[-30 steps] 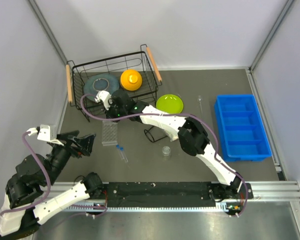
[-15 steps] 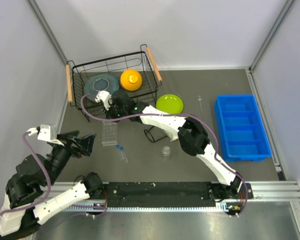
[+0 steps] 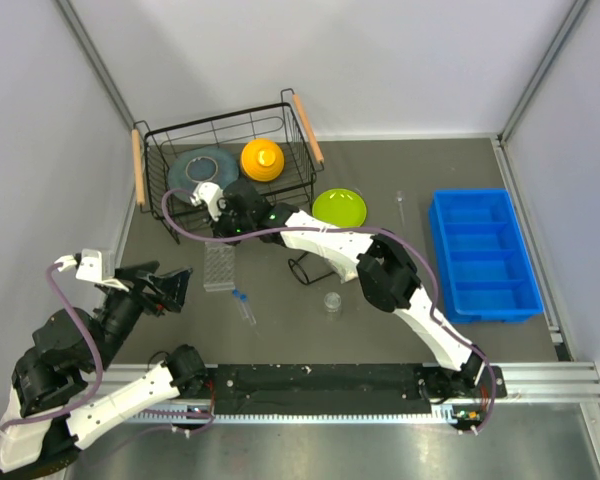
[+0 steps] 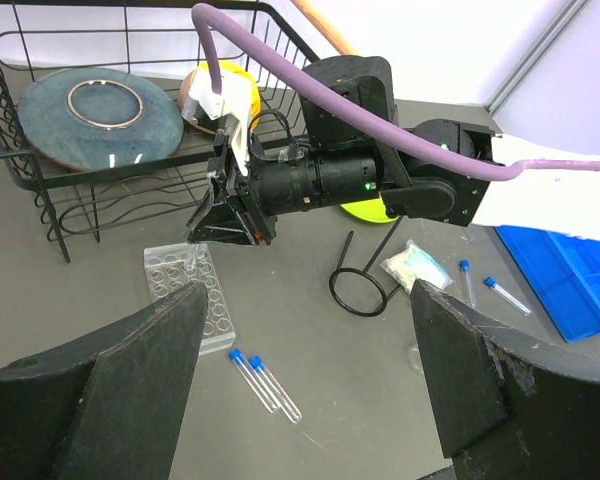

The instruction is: Organize the chemistry lab equipment

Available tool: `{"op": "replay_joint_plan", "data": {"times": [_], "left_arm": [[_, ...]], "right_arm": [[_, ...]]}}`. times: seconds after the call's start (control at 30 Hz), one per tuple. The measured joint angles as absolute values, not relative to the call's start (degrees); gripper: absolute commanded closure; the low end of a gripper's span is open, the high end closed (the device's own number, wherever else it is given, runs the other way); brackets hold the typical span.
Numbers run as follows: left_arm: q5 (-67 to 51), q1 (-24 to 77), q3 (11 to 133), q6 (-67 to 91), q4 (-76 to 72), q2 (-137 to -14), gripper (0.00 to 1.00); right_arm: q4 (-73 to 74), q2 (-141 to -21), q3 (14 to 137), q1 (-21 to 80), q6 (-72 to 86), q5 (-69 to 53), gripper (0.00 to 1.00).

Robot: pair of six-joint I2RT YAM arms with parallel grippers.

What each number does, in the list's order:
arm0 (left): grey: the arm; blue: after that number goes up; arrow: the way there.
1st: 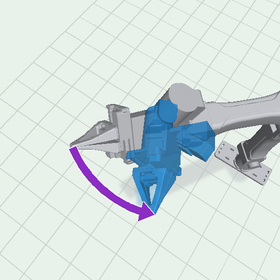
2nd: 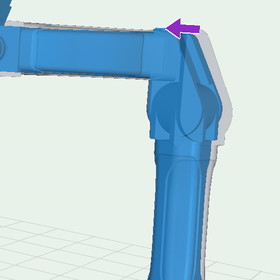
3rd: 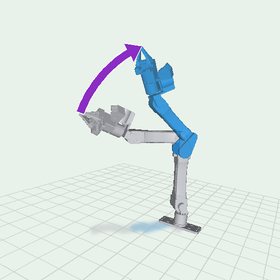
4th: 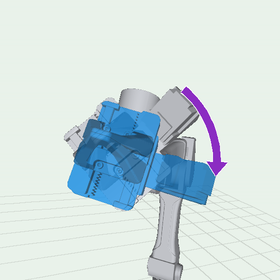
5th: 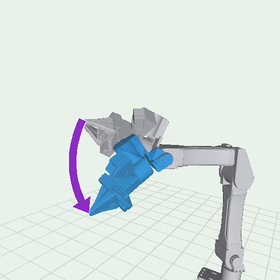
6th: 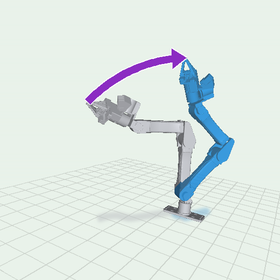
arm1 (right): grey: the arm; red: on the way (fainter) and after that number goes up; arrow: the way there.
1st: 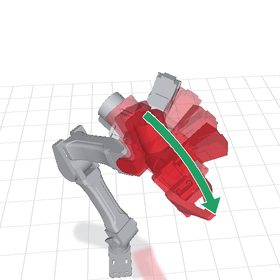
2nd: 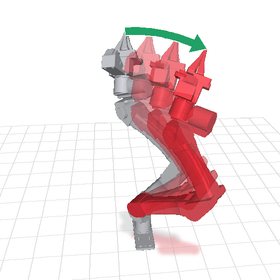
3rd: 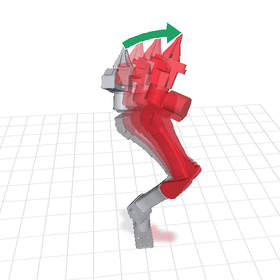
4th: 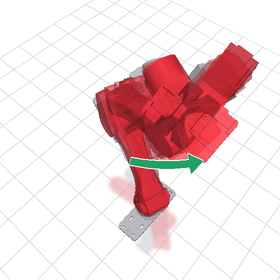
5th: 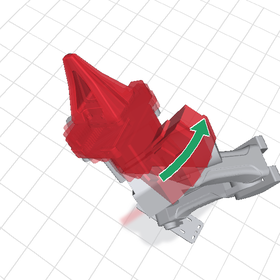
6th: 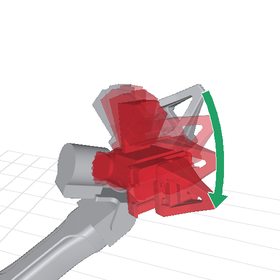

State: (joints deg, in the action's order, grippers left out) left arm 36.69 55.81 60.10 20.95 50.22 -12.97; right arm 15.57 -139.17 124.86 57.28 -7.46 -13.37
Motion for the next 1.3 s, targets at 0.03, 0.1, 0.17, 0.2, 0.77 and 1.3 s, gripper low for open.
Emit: {"op": "replay_joint_plan", "data": {"times": [0.03, 0.1, 0.17, 0.2, 0.77, 1.3], "left_arm": [[36.7, 55.8, 60.1, 20.9, 50.2, -13.0, 0.12], [36.7, 55.8, 60.1, 20.9, 50.2, -13.0, 0.12], [36.7, 55.8, 60.1, 20.9, 50.2, -13.0, 0.12], [36.7, 55.8, 60.1, 20.9, 50.2, -13.0, 0.12], [36.3, 55.8, 59.7, 21.5, 50.7, -12.8, 0.09], [32.3, 55.8, 60.1, 27.2, 54.8, -13.9, 0.04]], "right_arm": [[15.9, -139.1, 124.9, 57.3, -7.5, -13.4, 0.91], [16.3, -139.0, 124.6, 57.3, -7.5, -13.4, 0.91], [17.0, -139.0, 124.3, 57.3, -7.5, -13.5, 0.91], [17.5, -139.0, 124.1, 57.3, -7.5, -13.5, 0.91], [18.8, -139.0, 123.3, 57.3, -9.4, -13.8, 0.32], [28.8, -113.9, 108.3, 49.1, -14.6, -33.1, 0.14]]}}
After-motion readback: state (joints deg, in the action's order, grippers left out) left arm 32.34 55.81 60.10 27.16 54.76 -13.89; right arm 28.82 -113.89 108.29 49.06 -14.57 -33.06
